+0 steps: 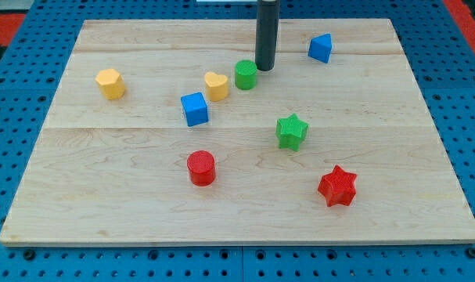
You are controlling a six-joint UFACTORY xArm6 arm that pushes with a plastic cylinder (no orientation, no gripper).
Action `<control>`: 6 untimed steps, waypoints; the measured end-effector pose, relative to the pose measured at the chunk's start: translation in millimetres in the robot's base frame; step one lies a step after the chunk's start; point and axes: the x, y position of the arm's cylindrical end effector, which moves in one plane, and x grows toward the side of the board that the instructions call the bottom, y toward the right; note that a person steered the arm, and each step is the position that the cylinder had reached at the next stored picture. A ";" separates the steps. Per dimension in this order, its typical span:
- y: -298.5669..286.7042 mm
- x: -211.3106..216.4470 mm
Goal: Point at the right side of the blue triangle
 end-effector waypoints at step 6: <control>176.4 -59.1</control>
